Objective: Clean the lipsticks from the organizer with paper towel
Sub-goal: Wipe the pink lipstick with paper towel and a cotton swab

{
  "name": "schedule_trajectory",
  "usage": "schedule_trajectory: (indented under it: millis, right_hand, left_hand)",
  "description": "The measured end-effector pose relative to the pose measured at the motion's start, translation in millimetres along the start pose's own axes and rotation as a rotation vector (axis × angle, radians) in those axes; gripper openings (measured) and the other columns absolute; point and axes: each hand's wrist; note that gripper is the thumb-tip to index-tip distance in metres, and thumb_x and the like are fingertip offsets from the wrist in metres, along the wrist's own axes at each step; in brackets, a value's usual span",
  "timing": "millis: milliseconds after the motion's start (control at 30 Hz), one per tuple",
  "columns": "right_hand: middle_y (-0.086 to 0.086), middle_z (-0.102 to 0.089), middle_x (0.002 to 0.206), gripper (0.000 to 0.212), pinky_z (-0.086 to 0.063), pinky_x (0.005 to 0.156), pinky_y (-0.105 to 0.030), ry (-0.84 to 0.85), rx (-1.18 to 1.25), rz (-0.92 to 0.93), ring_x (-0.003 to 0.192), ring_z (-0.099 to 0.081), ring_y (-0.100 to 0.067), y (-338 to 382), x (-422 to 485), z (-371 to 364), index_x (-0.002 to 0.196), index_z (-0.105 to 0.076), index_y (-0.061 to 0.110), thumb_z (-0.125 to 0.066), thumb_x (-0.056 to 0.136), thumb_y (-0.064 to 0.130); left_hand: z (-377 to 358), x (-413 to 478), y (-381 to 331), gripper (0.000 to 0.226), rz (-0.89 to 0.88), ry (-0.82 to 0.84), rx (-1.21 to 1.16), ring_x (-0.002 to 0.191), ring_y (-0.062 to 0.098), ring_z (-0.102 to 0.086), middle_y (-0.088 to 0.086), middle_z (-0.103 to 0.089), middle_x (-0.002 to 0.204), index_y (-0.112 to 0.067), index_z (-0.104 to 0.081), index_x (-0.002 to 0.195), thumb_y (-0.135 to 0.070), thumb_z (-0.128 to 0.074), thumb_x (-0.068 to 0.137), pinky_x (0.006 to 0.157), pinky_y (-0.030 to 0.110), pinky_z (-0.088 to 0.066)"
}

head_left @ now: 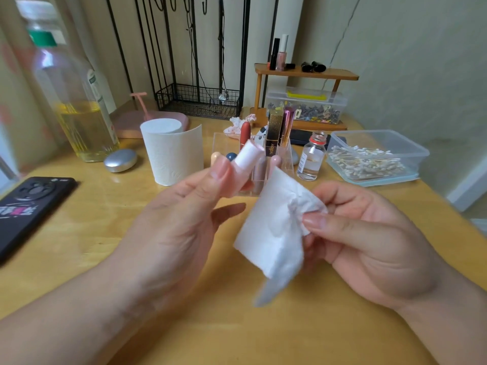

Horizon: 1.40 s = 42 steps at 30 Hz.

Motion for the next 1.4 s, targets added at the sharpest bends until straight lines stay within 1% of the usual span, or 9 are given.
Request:
schedule_trajectory:
  millis: [133, 267, 400, 467, 600, 833, 1000, 1200, 1400]
  right_hand:
    - [-0.026, -0.068, 0.085, 0.019, -0.059, 0.051, -0.037, 0.139, -0.040, -0.194, 0.067, -0.069, -0.036, -3.9, -2.9, -4.9, 0.100, -0.061, -0.001, -0.070, 0.083, 0.003]
    - [-0.018, -0.070, 0.073, 0.021, -0.054, 0.043, -0.032, 0.126, -0.404, -0.269, 0.054, -0.068, -0.029, -7.2, -5.8, -10.8, 0.100, -0.051, -0.002, -0.064, 0.087, 0.007]
    - [-0.004, -0.067, 0.069, 0.021, -0.045, 0.049, -0.030, 0.157, -0.645, -0.364, 0.054, -0.055, -0.015, 2.3, -11.5, -9.9, 0.088, -0.067, 0.021, -0.084, 0.077, 0.015]
    - [0.001, -0.064, 0.066, 0.024, -0.042, 0.054, -0.032, -0.008, -0.775, -0.261, 0.057, -0.049, -0.015, 8.1, -8.9, -2.2, 0.084, -0.071, 0.024, -0.089, 0.068, 0.026]
    - [-0.006, -0.060, 0.067, 0.019, -0.044, 0.054, -0.034, -0.368, -0.912, -0.018, 0.056, -0.046, -0.018, 8.3, 2.4, 8.9, 0.083, -0.071, 0.017, -0.085, 0.072, 0.011]
    - [0.011, -0.053, 0.088, 0.046, -0.041, 0.064, -0.023, -0.298, -1.209, -0.198, 0.064, -0.048, -0.004, -18.6, 6.7, 18.8, 0.108, -0.063, 0.040, -0.081, 0.067, 0.049]
    - [-0.001, -0.068, 0.078, 0.009, -0.055, 0.072, -0.043, -0.308, -1.093, -0.196, 0.070, -0.063, -0.021, -29.2, 15.8, 21.0, 0.082, -0.071, 0.026, -0.079, 0.080, 0.023]
    - [-0.019, -0.063, 0.073, 0.010, -0.034, 0.040, -0.023, -0.317, -0.493, -0.057, 0.055, -0.046, -0.017, -5.1, 10.4, 23.9, 0.085, -0.077, 0.009, -0.077, 0.080, 0.017]
    - [-0.020, -0.064, 0.084, 0.025, -0.026, 0.037, -0.020, -0.139, -0.147, 0.004, 0.056, -0.045, -0.017, -8.1, 8.0, 18.5, 0.095, -0.075, 0.004, -0.077, 0.073, 0.015]
  left_hand:
    - [-8.5, -11.8, -6.0, 0.043, 0.106, 0.236, -0.071, 0.074, 0.055, -0.063, 0.044, -0.062, 0.096, 0.008, -0.061, 0.103, -0.033, -0.051, 0.098, 0.068, 0.050, -0.054]
    - [-7.2, -17.6, 0.5, 0.035, 0.131, 0.017, 0.080, 0.060, 0.029, -0.062, 0.020, -0.068, 0.073, -0.004, -0.071, 0.087, -0.038, -0.073, 0.086, 0.061, 0.039, -0.050]
    - [-6.0, -13.0, 0.5, 0.038, 0.153, -0.102, 0.218, 0.057, 0.015, -0.037, 0.007, -0.046, 0.067, -0.009, -0.074, 0.087, -0.046, -0.077, 0.078, 0.052, 0.030, -0.027]
    - [-5.8, -10.9, 0.0, 0.031, 0.170, -0.124, 0.184, 0.051, 0.014, -0.040, 0.010, -0.046, 0.066, -0.008, -0.074, 0.084, -0.037, -0.080, 0.078, 0.048, 0.025, -0.031]
    - [-2.6, -7.2, 2.5, 0.020, 0.190, -0.138, 0.132, 0.051, 0.015, -0.055, 0.013, -0.064, 0.068, -0.005, -0.072, 0.091, -0.022, -0.072, 0.080, 0.048, 0.020, -0.046]
    - [1.5, -5.1, 7.7, 0.025, 0.219, -0.090, 0.061, 0.069, 0.018, -0.067, 0.021, -0.070, 0.079, -0.001, -0.065, 0.100, -0.009, -0.070, 0.076, 0.056, 0.024, -0.054]
    - [-0.2, -5.7, 6.3, 0.021, 0.237, -0.065, 0.045, 0.071, 0.017, -0.068, 0.022, -0.071, 0.083, -0.005, -0.065, 0.099, -0.010, -0.067, 0.079, 0.057, 0.022, -0.054]
    - [-1.7, -5.7, 2.8, 0.012, 0.278, -0.093, 0.010, 0.063, 0.011, -0.063, 0.013, -0.070, 0.078, -0.013, -0.074, 0.081, -0.018, -0.072, 0.071, 0.053, 0.018, -0.050]
    - [1.3, -5.3, 4.7, 0.014, 0.242, -0.081, -0.004, 0.071, 0.012, -0.066, 0.009, -0.070, 0.078, -0.013, -0.076, 0.081, -0.016, -0.075, 0.067, 0.058, 0.017, -0.052]
Point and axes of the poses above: each hand's wrist, its own x-axis towards the middle knuckle, its own z-axis out of the back of the hand, y = z × x
